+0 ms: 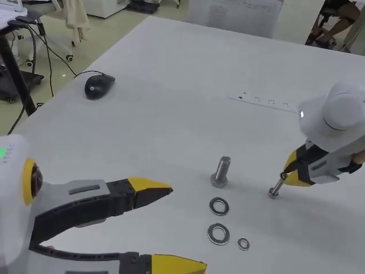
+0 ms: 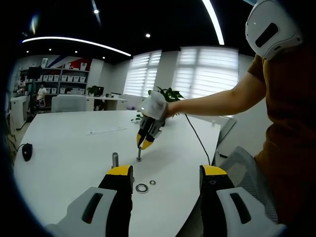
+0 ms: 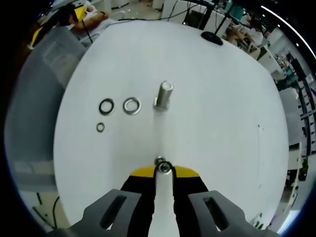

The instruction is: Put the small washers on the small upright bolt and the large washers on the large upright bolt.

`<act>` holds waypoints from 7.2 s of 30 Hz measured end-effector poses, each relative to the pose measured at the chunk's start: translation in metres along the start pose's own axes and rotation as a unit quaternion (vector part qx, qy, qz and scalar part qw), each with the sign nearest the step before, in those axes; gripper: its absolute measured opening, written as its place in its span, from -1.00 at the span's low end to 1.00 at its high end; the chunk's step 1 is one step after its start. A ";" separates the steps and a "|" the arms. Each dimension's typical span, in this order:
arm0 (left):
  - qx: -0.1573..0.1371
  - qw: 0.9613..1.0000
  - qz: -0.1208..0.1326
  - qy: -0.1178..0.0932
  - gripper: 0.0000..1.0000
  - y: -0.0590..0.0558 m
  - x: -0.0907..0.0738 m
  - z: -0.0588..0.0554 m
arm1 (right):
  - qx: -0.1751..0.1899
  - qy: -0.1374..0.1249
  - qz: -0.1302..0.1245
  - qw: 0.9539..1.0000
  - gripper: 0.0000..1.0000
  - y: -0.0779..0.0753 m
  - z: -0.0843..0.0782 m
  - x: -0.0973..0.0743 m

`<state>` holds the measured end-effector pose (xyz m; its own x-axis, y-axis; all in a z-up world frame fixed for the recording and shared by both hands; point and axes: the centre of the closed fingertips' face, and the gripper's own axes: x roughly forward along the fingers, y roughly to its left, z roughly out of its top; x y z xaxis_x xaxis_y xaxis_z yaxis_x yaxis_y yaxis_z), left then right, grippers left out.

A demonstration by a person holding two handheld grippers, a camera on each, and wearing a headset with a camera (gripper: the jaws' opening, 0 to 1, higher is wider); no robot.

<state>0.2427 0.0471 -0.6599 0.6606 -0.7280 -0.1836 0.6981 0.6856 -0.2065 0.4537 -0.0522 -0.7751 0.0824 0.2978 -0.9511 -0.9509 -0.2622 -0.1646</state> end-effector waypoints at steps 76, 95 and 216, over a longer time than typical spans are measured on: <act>0.031 0.999 -0.003 -0.012 0.06 -0.022 -0.013 0.007 | 0.009 -0.033 0.047 0.998 -0.70 0.095 0.025 0.026; 0.032 0.999 -0.001 -0.017 0.06 -0.018 -0.014 0.010 | -0.024 -0.023 0.078 0.996 -0.63 0.117 0.048 0.051; 0.007 1.000 0.010 0.018 0.06 0.005 0.002 -0.004 | 0.010 0.006 0.023 1.000 -0.74 0.001 -0.009 0.037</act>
<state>0.2463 0.0489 -0.6653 0.6637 -0.7140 -0.2229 0.6894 0.6995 -0.1882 0.4586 -0.0498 -0.8130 0.0423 0.2750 -0.9605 -0.9596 -0.2565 -0.1157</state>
